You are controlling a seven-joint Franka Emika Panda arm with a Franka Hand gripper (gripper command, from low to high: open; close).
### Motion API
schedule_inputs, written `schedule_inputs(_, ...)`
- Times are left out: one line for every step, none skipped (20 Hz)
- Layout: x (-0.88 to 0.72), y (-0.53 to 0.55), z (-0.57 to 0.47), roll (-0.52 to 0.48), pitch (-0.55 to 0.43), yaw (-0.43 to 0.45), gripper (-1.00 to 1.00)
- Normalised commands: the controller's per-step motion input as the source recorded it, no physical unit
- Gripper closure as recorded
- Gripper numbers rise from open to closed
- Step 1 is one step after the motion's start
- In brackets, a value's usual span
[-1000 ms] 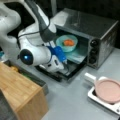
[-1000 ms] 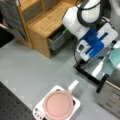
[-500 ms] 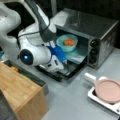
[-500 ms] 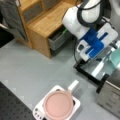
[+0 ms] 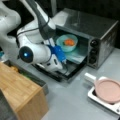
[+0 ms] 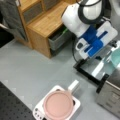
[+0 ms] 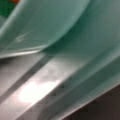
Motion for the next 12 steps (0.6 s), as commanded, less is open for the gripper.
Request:
schedule_inputs(0.04, -0.02, 0.33, -0.277, 0.113, 0.039, -1.0)
schedule_inputs(0.04, -0.01, 0.31, -0.283, 0.103, 0.022, -1.0)
schedule_inputs(0.04, 0.01, 0.29, -0.291, 0.104, -0.009, -1.0)
schedule_inputs(0.04, 0.03, 0.27, -0.292, 0.108, -0.014, -1.0)
schedule_inputs(0.04, 0.04, 0.24, -0.276, 0.1, -0.002, -1.0)
schedule_inputs(0.03, 0.05, 0.22, -0.276, 0.099, 0.001, -1.0)
schedule_inputs(0.03, 0.07, 0.2, -0.294, 0.109, -0.016, -1.0)
schedule_inputs(0.03, 0.09, 0.19, -0.304, 0.118, -0.035, -1.0)
schedule_inputs(0.03, 0.1, 0.17, -0.295, 0.108, -0.025, -1.0)
schedule_inputs(0.03, 0.11, 0.15, -0.299, 0.112, -0.035, -1.0)
schedule_inputs(0.02, 0.13, 0.13, -0.339, 0.131, -0.09, -1.0)
schedule_inputs(0.02, 0.15, 0.12, -0.363, 0.133, -0.124, -1.0)
